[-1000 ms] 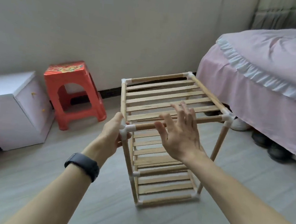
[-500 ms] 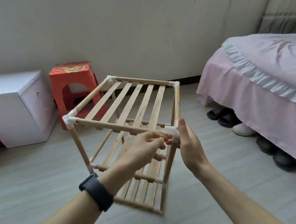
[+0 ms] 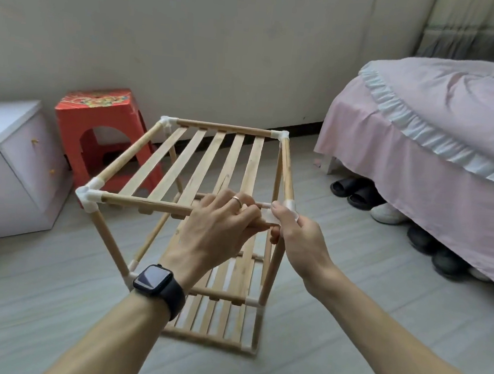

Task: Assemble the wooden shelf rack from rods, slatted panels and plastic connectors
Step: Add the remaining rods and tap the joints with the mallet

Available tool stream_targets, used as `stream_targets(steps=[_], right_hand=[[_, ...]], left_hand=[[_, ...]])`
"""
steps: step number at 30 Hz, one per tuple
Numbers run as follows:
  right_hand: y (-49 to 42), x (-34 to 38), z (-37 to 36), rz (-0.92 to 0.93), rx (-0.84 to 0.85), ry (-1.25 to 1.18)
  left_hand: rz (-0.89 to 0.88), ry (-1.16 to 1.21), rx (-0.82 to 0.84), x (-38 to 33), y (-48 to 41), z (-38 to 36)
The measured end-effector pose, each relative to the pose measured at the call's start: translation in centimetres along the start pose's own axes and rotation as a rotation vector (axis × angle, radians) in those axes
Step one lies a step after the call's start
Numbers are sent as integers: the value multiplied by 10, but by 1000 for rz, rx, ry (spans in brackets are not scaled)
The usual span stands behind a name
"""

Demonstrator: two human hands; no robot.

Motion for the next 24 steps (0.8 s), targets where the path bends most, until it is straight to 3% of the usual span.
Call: stream_targets(steps=[9, 24], right_hand=[[-2, -1, 4, -11, 25, -70], [-2, 1, 2, 33, 6, -163]], left_hand=[[-171, -48, -96, -7, 2, -2], [-41, -54, -129, 2, -7, 11]])
Point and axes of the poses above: each hand's wrist, its own y-axis away from the middle knuckle, its own z-axis out of the back of the hand, x = y × z, the point moved 8 cm from there along -y, towards the middle knuckle, and after that the axes turned 11 degrees about -y, right-handed, at the moved point
